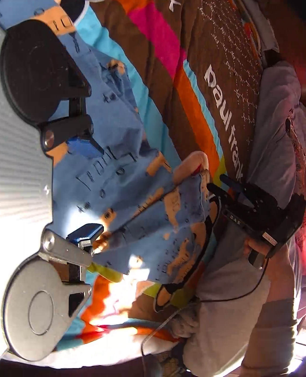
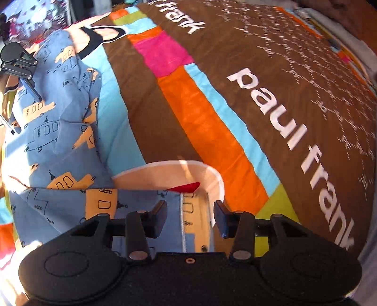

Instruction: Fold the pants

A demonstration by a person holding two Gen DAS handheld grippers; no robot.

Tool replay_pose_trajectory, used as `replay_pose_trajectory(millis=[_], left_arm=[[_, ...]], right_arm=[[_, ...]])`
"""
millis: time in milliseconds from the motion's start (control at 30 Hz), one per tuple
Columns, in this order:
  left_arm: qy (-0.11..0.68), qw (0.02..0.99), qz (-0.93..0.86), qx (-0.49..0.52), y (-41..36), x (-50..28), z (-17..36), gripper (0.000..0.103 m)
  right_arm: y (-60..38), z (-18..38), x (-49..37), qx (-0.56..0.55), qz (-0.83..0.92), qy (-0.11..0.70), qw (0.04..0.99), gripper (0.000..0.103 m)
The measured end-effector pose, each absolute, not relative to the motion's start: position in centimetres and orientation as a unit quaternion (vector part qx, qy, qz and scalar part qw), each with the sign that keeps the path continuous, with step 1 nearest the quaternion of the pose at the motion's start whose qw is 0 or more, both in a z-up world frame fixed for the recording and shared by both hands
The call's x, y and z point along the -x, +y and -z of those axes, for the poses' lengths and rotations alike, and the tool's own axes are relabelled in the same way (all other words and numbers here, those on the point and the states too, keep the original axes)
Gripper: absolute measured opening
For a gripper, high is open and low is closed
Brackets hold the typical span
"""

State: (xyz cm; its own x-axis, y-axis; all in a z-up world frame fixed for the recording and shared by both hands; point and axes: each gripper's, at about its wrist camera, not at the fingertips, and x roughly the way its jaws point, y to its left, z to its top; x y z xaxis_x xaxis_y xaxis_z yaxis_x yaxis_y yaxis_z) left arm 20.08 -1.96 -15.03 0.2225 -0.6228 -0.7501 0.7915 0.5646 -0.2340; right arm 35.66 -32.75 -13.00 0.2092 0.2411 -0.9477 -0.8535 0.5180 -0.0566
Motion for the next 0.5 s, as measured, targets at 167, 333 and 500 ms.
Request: replay_pose_trajectory(millis=[167, 333, 500], left_arm=[[0.449, 0.738, 0.503, -0.035, -7.1, -20.9, 16.4, 0.067], [0.487, 0.712, 0.505, -0.019, -10.3, -21.4, 18.7, 0.066], [0.514, 0.715, 0.473, 0.020, -10.6, -23.8, 19.8, 0.066]], right_arm=[[-32.3, 13.2, -37.5, 0.309, -0.390, 0.508, 0.703, 0.046], [-32.0, 13.4, -37.7, 0.304, -0.410, 0.506, 0.695, 0.046], [-32.1, 13.7, -37.5, 0.318, -0.418, 0.505, 0.685, 0.046]])
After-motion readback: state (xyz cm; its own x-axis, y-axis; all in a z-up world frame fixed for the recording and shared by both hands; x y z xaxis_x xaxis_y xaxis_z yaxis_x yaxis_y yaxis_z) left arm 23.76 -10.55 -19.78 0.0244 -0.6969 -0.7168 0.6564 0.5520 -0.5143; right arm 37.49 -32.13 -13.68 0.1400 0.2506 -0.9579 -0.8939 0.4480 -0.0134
